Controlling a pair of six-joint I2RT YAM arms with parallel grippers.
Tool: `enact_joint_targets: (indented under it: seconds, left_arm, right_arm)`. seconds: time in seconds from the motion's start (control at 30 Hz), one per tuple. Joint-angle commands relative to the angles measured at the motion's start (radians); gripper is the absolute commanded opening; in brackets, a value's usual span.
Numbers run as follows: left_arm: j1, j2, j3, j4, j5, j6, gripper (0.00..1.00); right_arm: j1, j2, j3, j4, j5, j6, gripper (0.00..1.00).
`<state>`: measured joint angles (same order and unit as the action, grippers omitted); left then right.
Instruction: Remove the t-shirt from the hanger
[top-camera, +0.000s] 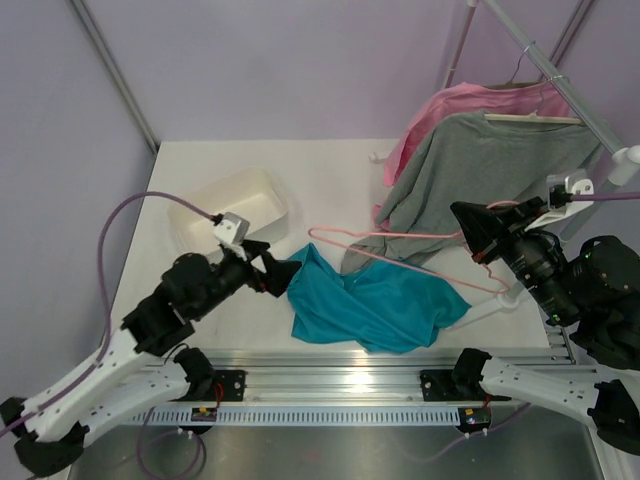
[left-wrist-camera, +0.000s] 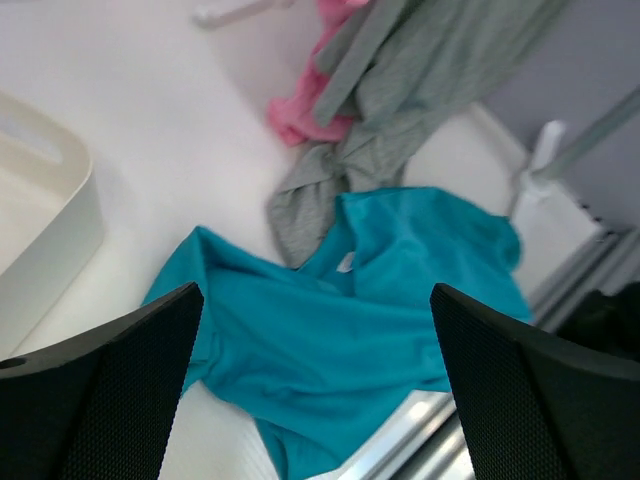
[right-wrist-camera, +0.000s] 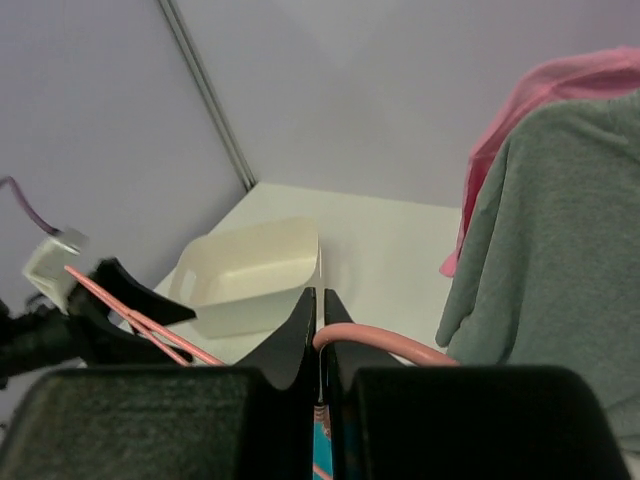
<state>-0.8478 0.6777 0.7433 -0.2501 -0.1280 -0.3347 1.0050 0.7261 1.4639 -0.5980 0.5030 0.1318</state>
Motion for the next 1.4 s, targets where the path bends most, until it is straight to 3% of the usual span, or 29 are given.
enact_joint_targets:
  seconds: [0.0,0.1,0.23,0.33,0.47,0.7,0.8,0.9,0.97,1.23,1.3,1.33,1.37]
  left_arm:
    - [0.004,-0.14,0.077,-0.075,0.198,0.046,0.99]
    - [0.004,-0.156,0.137,-0.112,0.283,0.104,0.99]
    - [0.003,-0.011,0.327,-0.262,0.349,0.19,0.98]
    - [0.004,0.055,0.432,-0.278,0.45,0.21,0.96]
    - [-0.002,0.17,0.514,-0.252,0.689,0.194,0.9]
    - [-0.102,0.314,0.551,-0.23,0.689,0.238,0.88]
    - [-0.14,0.382,0.574,-0.221,0.688,0.253,0.82]
    - [-0.172,0.445,0.599,-0.25,0.659,0.273,0.69]
    - [-0.192,0.459,0.61,-0.252,0.611,0.278,0.67]
    - [-0.229,0.485,0.602,-0.262,0.535,0.303,0.42]
    - [-0.232,0.484,0.6,-0.267,0.521,0.307,0.23]
    - [-0.234,0.477,0.597,-0.267,0.502,0.307,0.0]
    - [-0.234,0.474,0.597,-0.264,0.496,0.306,0.0]
  right_arm:
    - [-0.003,-0.033,-0.008,-0.117,-0.058,0.012,0.0]
    - [-0.003,-0.039,-0.051,-0.151,-0.108,0.035,0.0]
    - [-0.005,-0.045,-0.125,-0.154,-0.152,0.086,0.0]
    - [-0.005,-0.037,-0.165,-0.137,-0.19,0.104,0.0]
    - [-0.003,-0.005,-0.172,-0.106,-0.213,0.108,0.0]
    - [-0.003,0.065,-0.177,-0.016,-0.264,0.12,0.0]
    - [-0.003,0.084,-0.194,0.024,-0.261,0.13,0.0]
    - [-0.005,0.079,-0.223,0.07,-0.248,0.138,0.0]
    - [-0.005,0.078,-0.231,0.076,-0.247,0.143,0.0]
    - [-0.003,0.088,-0.218,0.079,-0.236,0.161,0.0]
    - [-0.005,0.09,-0.217,0.083,-0.241,0.161,0.0]
    - [-0.005,0.094,-0.212,0.08,-0.245,0.163,0.0]
    - [-0.003,0.099,-0.209,0.073,-0.245,0.164,0.0]
